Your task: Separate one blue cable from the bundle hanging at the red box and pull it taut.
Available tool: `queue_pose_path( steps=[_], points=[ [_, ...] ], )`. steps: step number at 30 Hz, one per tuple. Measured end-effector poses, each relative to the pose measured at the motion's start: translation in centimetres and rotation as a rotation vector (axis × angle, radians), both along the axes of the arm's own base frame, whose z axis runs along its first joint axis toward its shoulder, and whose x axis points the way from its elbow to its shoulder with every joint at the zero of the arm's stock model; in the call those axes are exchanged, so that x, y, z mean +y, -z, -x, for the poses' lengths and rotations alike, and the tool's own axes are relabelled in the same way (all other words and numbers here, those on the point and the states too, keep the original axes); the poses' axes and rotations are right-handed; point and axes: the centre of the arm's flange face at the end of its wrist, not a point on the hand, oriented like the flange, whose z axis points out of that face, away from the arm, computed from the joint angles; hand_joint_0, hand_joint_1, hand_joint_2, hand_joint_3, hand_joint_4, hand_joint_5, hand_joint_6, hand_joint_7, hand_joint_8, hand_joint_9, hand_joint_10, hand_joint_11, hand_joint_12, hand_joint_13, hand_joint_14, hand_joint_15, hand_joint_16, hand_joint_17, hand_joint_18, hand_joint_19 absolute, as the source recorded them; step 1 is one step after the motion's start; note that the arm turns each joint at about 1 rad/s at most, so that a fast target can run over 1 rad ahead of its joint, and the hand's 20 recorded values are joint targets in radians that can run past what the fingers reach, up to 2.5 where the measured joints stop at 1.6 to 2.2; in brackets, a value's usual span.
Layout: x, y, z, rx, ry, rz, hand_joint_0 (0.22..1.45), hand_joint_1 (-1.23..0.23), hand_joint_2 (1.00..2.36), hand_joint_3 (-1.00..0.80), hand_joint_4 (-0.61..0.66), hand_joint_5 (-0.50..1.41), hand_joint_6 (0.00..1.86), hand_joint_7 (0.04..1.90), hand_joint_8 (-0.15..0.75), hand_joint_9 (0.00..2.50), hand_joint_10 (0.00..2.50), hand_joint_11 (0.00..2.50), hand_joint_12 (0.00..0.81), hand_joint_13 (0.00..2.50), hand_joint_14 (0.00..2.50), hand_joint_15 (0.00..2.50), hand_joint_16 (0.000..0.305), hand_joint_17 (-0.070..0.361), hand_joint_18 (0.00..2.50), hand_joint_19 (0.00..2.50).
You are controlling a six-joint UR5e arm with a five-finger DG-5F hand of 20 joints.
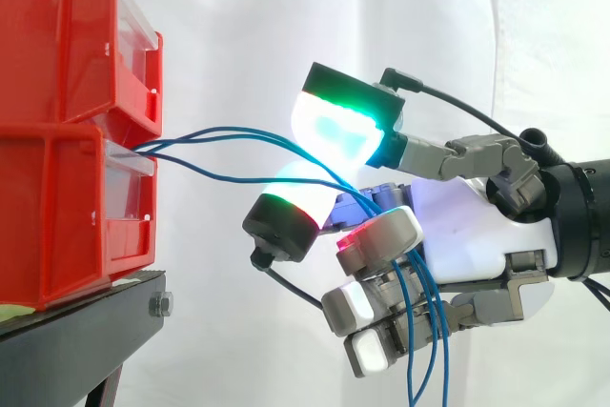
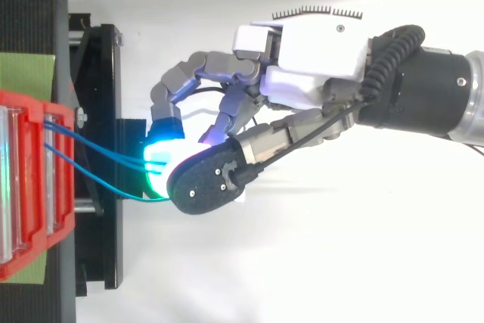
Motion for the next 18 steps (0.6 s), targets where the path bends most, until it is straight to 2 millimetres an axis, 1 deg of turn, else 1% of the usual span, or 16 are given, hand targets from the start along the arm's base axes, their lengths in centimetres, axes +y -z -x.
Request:
queue_pose_path(
  steps=[1,2,5,7,9,15,18],
  points=[
    [0.01,-0.04,-0.01,0.0,-0.001,0.0,0.71,-0.83,1.0,-0.46,0.01,-0.18,0.92,1.04,0.33,1.17,0.02,1.18,0.379,0.93,0.02,0.68,0.05,0.113,0.77,0.62],
    [-0.01,-0.07,0.0,0.0,-0.001,0.0,0.73,-0.86,1.0,-0.5,-0.02,-0.18,0.92,1.03,0.328,1.16,0.02,1.16,0.374,0.92,0.02,0.67,0.05,0.113,0.77,0.61],
    [-0.06,-0.09,0.02,0.004,-0.003,0.0,0.77,-0.87,1.0,-0.5,-0.07,-0.18,0.92,1.01,0.32,1.15,0.02,1.17,0.37,0.9,0.02,0.66,0.05,0.112,0.77,0.59],
    [-0.05,-0.05,0.07,0.008,-0.007,0.0,0.78,-0.88,1.0,-0.5,-0.08,-0.18,0.92,1.05,0.326,1.15,0.02,1.17,0.37,0.9,0.02,0.65,0.049,0.111,0.77,0.58],
    [-0.05,-0.02,0.11,0.012,-0.01,0.0,0.77,-0.89,1.0,-0.5,-0.07,-0.18,0.94,1.12,0.325,1.17,0.02,1.17,0.37,0.9,0.02,0.65,0.049,0.11,0.76,0.59],
    [-0.15,-0.01,0.16,0.017,-0.016,-0.002,0.77,-0.87,1.0,-0.5,-0.06,-0.17,0.95,1.16,0.334,1.21,0.02,1.2,0.37,0.9,0.02,0.64,0.048,0.109,0.77,0.59],
    [-0.19,-0.13,0.19,0.016,-0.017,-0.002,0.7,-0.86,1.0,-0.5,-0.02,-0.16,0.94,1.14,0.34,1.22,0.02,1.2,0.371,0.91,0.02,0.65,0.048,0.109,0.77,0.6]
  ],
)
